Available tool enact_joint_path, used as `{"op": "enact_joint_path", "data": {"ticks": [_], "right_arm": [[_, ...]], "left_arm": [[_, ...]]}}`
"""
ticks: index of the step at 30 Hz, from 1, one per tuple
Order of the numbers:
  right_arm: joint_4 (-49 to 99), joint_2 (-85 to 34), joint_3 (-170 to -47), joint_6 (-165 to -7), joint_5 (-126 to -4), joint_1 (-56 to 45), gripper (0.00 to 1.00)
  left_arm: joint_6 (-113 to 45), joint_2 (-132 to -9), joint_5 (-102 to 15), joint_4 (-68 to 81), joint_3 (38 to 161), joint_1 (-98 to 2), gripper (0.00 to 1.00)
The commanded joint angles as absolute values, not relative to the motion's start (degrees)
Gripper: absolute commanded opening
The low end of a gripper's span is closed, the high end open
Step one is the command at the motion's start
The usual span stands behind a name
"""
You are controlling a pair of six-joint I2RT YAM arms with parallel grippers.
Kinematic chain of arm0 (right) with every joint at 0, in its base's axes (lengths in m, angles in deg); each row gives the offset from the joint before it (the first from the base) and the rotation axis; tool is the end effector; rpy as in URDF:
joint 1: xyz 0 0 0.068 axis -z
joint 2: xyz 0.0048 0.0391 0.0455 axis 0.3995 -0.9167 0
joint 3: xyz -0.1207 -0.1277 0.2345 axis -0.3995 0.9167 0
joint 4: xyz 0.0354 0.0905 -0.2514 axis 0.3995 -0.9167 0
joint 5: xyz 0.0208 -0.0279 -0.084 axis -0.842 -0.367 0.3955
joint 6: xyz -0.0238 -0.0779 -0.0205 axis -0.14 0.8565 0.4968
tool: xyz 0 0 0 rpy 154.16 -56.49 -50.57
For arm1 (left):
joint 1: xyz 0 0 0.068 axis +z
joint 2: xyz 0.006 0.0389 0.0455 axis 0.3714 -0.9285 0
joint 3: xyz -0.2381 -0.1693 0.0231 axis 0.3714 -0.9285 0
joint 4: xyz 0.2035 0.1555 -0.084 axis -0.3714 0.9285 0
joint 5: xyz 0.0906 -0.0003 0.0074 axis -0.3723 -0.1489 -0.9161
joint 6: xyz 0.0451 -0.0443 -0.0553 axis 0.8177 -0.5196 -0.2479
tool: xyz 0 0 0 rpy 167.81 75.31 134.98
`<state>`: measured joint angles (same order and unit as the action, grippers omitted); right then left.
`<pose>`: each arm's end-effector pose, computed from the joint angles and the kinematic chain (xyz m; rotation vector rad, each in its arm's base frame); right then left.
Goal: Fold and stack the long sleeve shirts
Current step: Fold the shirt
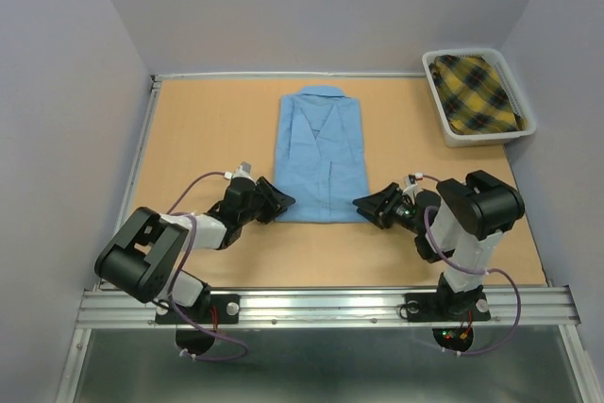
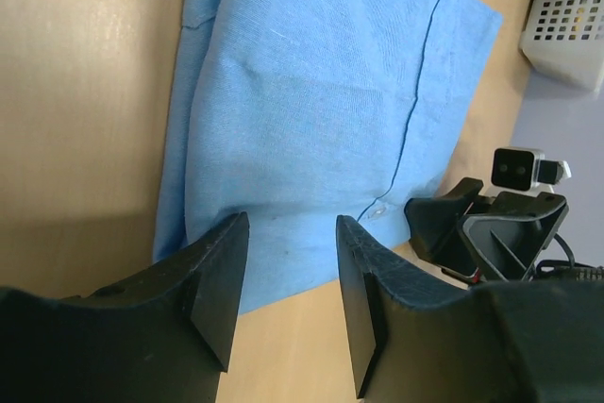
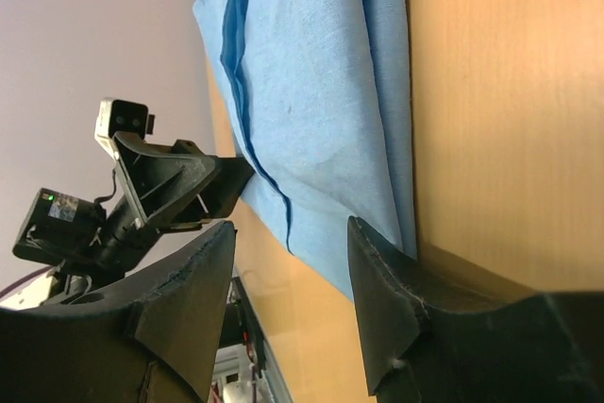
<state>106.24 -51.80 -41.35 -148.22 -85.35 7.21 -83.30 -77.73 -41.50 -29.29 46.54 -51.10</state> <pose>0.2385 0.1060 0.0841 0.5874 2.0412 1.4240 0.2393 -0.1495 0.1331 -0.4862 2.1639 -1.1317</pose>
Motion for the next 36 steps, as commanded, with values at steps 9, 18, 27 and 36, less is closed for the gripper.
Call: {"op": "enact_joint_path", "data": {"ticks": [9,18,27,36], "right_arm": [[79.06,-27.12,-54.22,-136.83,-84.23,8.52,0.60],[78.51,-42.03,-75.21,-138.84,-87.14,2.99,0.61],[88.97,-63.30,-81.40,-140.52,-84.42,2.45,0.61],[94.77,-66.92,-74.55,-141.21,-83.53,11.50,0.61]], "left_arm": [[-70.94,-62.42,-49.72,-10.16,58.22,-49.93,0.66],[-70.06,-78.57,-43.83,-15.78,71.92,-49.31,0.66],[-70.93,-98.44,-37.86,-22.37,78.98,-45.98,0.63],[-72.78,-105.31,-35.22,-27.21,75.29,-42.90,0.62]]}}
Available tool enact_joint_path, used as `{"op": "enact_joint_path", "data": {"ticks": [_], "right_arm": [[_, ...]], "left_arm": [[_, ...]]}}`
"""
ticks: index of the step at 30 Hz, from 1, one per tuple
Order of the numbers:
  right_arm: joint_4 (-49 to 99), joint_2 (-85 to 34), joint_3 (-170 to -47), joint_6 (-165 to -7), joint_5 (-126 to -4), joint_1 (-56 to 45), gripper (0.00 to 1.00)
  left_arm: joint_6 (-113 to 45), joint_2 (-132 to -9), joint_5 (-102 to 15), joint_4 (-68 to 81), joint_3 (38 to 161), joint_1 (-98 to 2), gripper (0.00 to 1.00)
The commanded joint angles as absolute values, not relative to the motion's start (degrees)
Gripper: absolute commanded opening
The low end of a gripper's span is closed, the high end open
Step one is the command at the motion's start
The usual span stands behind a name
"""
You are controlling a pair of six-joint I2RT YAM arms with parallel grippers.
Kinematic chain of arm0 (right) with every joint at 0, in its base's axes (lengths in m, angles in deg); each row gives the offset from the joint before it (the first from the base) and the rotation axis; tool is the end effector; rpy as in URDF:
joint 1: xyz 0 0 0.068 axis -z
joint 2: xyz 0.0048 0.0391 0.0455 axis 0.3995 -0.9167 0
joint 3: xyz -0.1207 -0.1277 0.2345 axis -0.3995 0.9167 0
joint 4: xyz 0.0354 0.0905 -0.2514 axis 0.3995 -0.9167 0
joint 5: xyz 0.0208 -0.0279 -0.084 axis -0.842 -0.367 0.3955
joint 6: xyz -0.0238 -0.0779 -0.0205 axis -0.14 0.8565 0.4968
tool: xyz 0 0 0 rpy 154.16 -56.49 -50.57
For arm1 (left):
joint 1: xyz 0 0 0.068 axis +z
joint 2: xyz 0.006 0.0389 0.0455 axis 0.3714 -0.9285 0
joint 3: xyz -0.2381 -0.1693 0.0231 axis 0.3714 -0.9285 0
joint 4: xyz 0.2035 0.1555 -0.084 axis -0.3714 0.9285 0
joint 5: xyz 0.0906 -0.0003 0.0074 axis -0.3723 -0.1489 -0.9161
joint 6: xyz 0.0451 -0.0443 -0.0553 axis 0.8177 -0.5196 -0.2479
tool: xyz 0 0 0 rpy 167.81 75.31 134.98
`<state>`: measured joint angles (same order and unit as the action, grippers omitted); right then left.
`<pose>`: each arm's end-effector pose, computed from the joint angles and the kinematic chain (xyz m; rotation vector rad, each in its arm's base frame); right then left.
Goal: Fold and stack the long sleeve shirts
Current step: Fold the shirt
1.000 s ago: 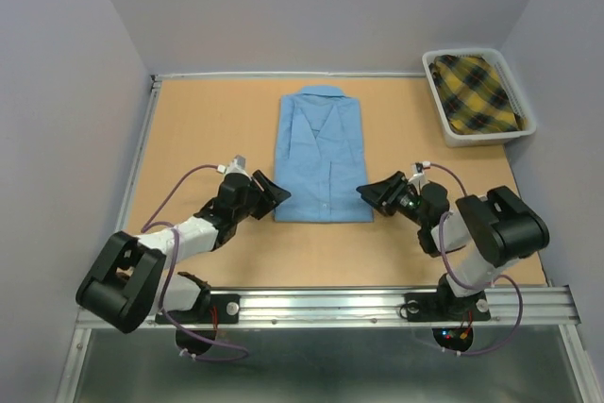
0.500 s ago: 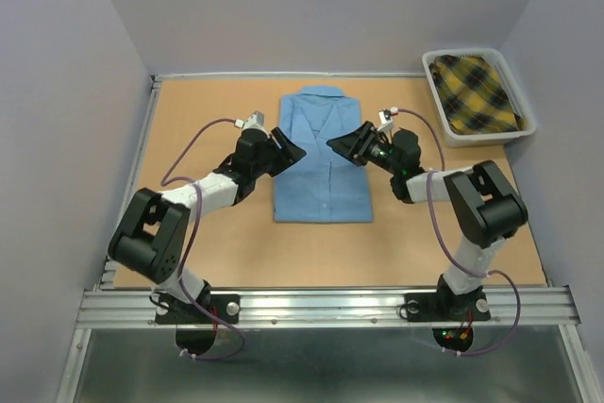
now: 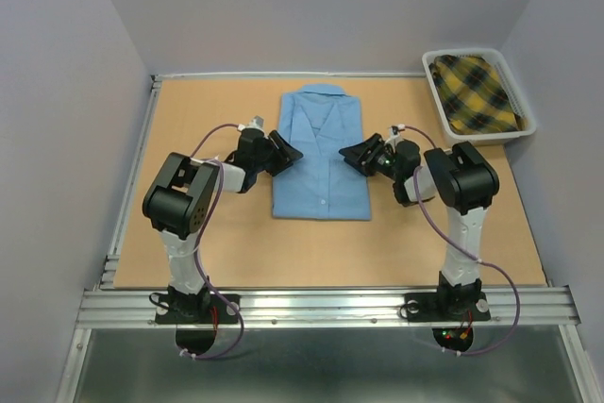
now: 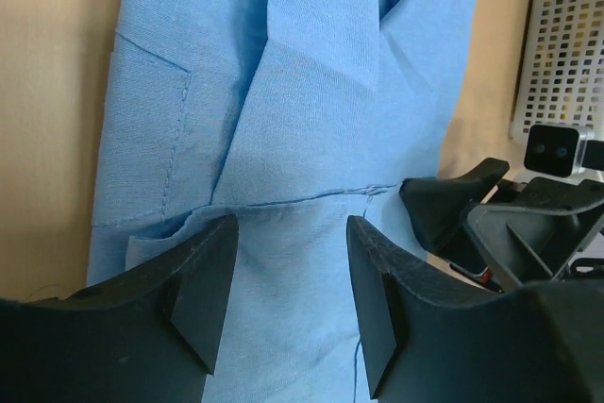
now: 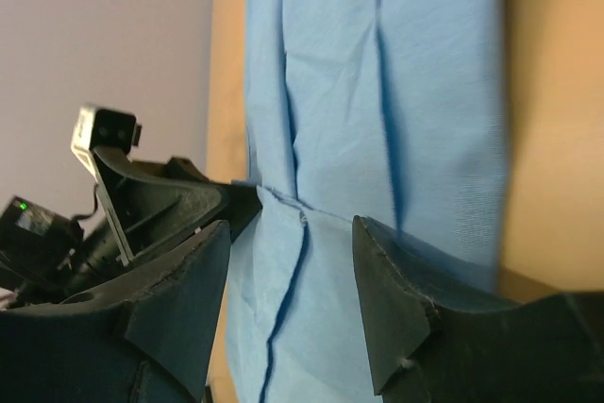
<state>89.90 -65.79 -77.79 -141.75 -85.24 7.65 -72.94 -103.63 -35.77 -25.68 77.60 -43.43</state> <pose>0.3976 0.1491 0.0980 0.4081 1.9358 1.3793 0.3889 -0.1761 0.1414 -0.3481 2.1151 -1.0618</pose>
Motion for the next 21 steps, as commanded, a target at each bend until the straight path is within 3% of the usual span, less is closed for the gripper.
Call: {"op": "enact_joint_path", "data": {"ticks": [1,7,17,21], "right_arm": [[94.86,-66.66,-74.11,-141.39,-83.71,12.20,0.60],[94.69,-61.66,-71.47,-140.69,-84.94,15.11,0.60],[90.12,-44.62,-67.96,-143.76,-89.15,13.80,0.61],[89.42,-41.61,-65.93,-144.38,-89.51,8.97,0.61]], "left_arm": [[-73.48,-105.48,-35.04,-27.65,74.85,-42.81,0.62],[-74.63,-103.30,-33.37,-30.03,73.00,-42.28,0.61],[-74.89,-83.79,-34.51,-26.34,69.05,-42.89,0.66],[-76.12,-77.89,-34.77,-26.25,63.26,-44.39,0.66]]}}
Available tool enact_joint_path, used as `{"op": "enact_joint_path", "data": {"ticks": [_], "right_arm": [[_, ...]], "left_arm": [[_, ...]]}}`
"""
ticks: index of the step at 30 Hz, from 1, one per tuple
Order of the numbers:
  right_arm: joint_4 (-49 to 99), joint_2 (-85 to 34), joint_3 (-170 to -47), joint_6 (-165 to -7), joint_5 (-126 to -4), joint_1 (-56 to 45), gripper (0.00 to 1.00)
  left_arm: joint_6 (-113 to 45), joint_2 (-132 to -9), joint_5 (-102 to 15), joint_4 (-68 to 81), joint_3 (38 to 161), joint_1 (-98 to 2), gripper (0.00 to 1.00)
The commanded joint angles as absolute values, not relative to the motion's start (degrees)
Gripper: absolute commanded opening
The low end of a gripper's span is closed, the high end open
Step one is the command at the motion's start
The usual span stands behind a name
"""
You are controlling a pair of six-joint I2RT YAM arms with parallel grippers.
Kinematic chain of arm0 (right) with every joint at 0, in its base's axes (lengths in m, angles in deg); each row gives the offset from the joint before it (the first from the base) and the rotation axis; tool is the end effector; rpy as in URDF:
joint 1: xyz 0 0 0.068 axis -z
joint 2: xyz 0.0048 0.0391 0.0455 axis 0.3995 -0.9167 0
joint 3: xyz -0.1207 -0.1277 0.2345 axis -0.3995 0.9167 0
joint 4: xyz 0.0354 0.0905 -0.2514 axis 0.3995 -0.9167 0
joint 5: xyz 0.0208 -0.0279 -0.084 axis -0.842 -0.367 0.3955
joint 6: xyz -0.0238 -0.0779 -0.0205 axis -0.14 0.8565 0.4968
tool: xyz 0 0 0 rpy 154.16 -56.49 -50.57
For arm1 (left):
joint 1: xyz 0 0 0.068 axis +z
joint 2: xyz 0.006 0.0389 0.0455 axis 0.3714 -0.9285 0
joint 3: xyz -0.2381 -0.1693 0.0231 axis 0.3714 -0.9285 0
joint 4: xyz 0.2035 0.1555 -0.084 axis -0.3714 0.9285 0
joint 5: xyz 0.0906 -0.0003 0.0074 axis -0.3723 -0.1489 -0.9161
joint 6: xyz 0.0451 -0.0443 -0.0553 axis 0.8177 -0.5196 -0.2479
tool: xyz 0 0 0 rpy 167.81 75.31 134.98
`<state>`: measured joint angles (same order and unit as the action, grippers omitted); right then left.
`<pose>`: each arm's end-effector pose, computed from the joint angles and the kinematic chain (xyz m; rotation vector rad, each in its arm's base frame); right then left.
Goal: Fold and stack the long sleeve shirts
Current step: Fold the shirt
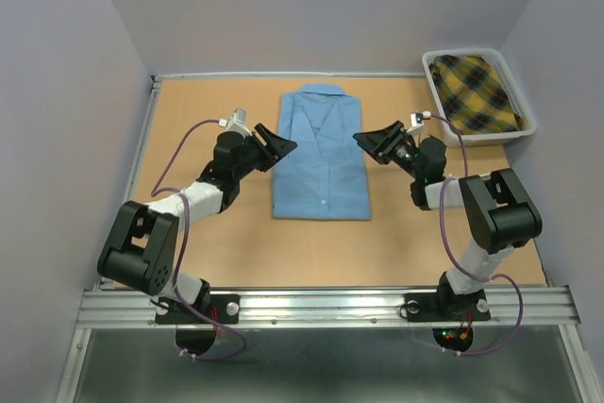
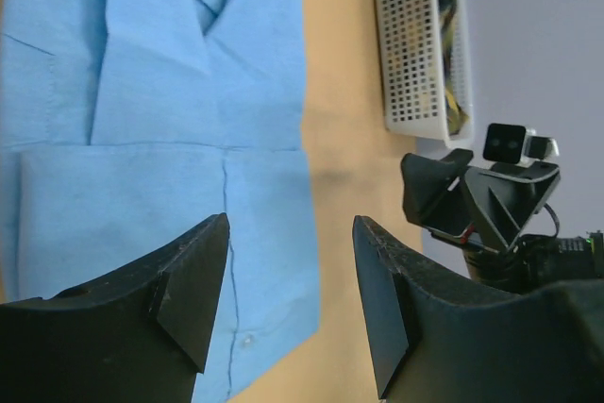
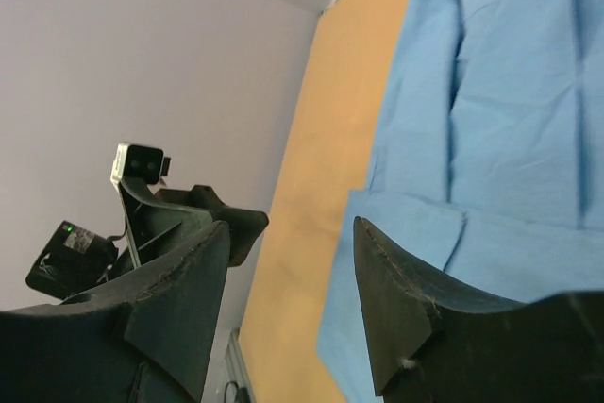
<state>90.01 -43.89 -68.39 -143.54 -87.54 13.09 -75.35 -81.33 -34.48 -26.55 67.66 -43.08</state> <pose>0.3574 0.1037 0.1972 0.3505 1.7077 1.4056 0.3290 -0.1517 0.2308 -0.2915 1.8913 -1.1815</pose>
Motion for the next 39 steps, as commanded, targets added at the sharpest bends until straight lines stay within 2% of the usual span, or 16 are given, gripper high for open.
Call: {"op": "enact_joint_path", "data": {"ticks": [1,7,16,21,25,31,39], "right_arm": [[89.41,-41.52,-65.15,-144.38,-88.99,7.83,0.61],[90.64,-46.52,-64.79,-139.90,-86.88,0.61,0.61],[104.59,-58.38,-56.72,-142.44,-81.61,1.22,0.61],[111.54,-60.51,-51.35,-144.55,-80.02,4.29,0.60],[113.15,-56.91,-47.04,-145.17,-81.33,8.69,0.60],[108.23,-46.21,-46.42,-145.61,-85.64,9.49,0.60],[101.55,-37.92,-47.03,-146.22,-88.10,5.45,0.60]], "left_arm": [[-76.21,-77.54,-35.21,-26.33,62.29,-44.82,0.65],[-76.91,-79.02,-37.23,-31.69,55.34,-45.53,0.58],[-83.23,-90.27,-36.80,-45.99,48.40,-44.57,0.54],[-85.18,-88.71,-37.23,-48.66,44.26,-43.69,0.53],[-85.00,-83.44,-38.29,-44.89,42.50,-43.07,0.53],[-82.02,-68.08,-38.90,-30.76,44.78,-44.47,0.55],[-81.75,-64.26,-40.13,-26.77,47.16,-53.87,0.55]]}}
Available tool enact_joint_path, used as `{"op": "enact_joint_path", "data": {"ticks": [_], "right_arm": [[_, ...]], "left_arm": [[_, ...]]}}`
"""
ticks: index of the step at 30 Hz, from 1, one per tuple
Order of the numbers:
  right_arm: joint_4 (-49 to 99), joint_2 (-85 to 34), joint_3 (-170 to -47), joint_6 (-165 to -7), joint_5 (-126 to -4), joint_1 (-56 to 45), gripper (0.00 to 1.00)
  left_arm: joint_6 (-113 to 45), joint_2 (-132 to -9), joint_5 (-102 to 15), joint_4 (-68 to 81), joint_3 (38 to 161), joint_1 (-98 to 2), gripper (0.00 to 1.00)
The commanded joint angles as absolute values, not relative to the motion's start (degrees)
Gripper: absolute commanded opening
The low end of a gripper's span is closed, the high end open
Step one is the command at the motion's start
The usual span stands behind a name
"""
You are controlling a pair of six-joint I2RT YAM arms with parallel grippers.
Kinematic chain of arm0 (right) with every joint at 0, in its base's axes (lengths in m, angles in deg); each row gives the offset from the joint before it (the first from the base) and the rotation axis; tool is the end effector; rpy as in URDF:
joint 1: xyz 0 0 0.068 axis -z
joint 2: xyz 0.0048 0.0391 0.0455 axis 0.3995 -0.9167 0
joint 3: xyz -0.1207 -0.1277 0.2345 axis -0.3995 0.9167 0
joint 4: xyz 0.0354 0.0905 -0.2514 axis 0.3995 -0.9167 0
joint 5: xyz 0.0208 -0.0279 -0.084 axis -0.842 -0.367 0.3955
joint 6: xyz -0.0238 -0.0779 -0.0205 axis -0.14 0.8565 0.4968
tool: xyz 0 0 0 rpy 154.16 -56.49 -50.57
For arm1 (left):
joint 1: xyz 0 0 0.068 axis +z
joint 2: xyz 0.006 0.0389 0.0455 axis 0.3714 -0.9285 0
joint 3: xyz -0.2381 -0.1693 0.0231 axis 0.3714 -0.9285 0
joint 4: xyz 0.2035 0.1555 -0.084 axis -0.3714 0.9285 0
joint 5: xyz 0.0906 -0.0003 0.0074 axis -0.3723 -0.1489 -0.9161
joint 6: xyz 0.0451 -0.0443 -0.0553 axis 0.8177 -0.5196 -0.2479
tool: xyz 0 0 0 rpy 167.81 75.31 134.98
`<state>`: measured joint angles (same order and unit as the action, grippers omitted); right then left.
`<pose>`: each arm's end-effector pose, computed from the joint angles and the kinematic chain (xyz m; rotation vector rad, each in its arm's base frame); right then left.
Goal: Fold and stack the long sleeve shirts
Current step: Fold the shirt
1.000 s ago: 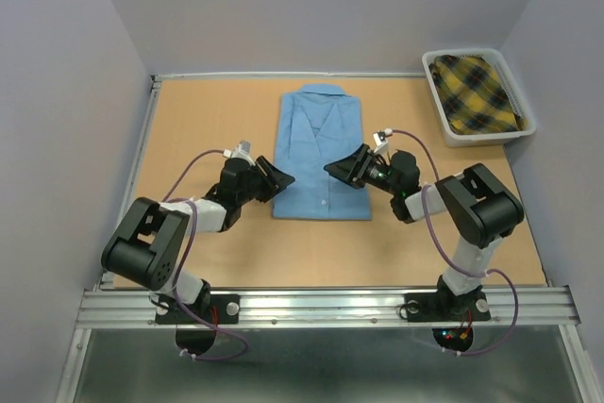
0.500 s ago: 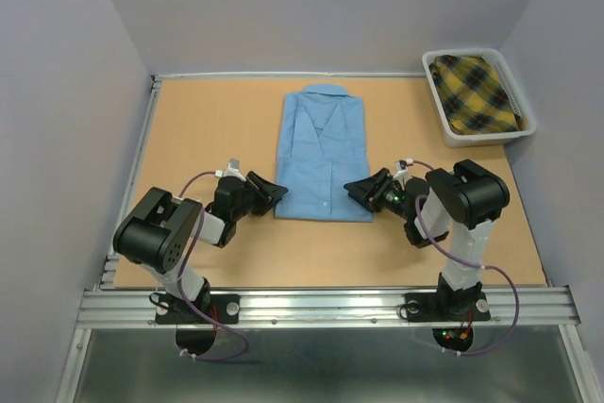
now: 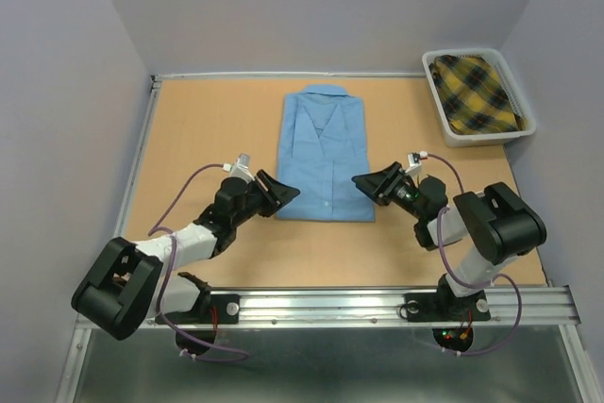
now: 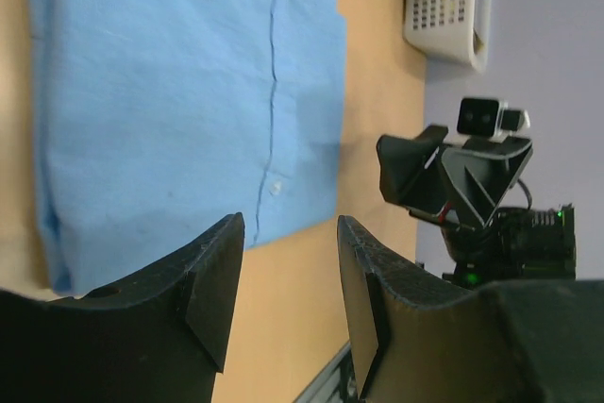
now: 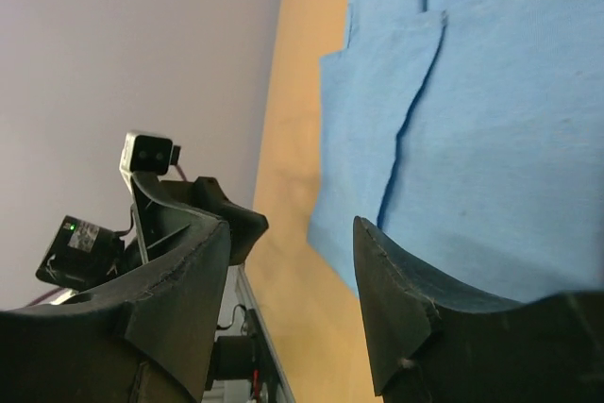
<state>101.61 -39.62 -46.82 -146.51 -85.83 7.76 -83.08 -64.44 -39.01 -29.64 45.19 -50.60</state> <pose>0.2626 0.1108 0.1455 0.4095 1.8291 1.4683 0.2247 -0.1422 0.1856 -0.3813 1.9648 -1.2722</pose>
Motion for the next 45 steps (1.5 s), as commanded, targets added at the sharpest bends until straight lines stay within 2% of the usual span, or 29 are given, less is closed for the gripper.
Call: {"op": "enact_joint_path", "data": {"ticks": [1,10,17,20,23,27,29,35,45], "right_arm": [[101.54,-38.01,-47.21,-146.31,-88.28,5.01,0.60],[102.33,-45.20,-44.92,-142.71,-87.05,3.77,0.60],[109.10,-52.07,-40.18,-143.59,-82.22,3.95,0.60],[109.80,-51.63,-38.34,-143.06,-81.51,4.39,0.60],[109.81,-48.13,-37.45,-143.06,-81.42,5.00,0.60],[105.87,-42.25,-39.73,-143.67,-83.00,5.09,0.60],[102.96,-40.13,-42.88,-143.67,-83.53,5.09,0.60],[93.99,-37.30,-52.12,-142.09,-83.27,5.27,0.60],[92.67,-51.08,-70.14,-144.02,-82.13,6.32,0.60]], "left_arm": [[-81.92,-64.87,-40.57,-26.95,47.16,-54.84,0.55],[-85.44,-70.50,-45.76,-32.30,40.84,-54.32,0.51],[-88.86,-74.11,-43.74,-34.07,37.23,-52.57,0.50],[-90.45,-70.69,-43.83,-32.67,34.07,-51.60,0.49],[-90.37,-60.88,-46.01,-25.06,33.62,-51.42,0.49],[-86.69,-50.68,-51.38,-13.63,38.36,-51.25,0.49],[-84.14,-49.41,-53.67,-11.84,42.38,-50.72,0.50],[-75.34,-61.96,-44.64,-16.57,55.73,-46.68,0.53],[-69.89,-90.16,-37.24,-19.04,79.67,-44.92,0.53]]}}
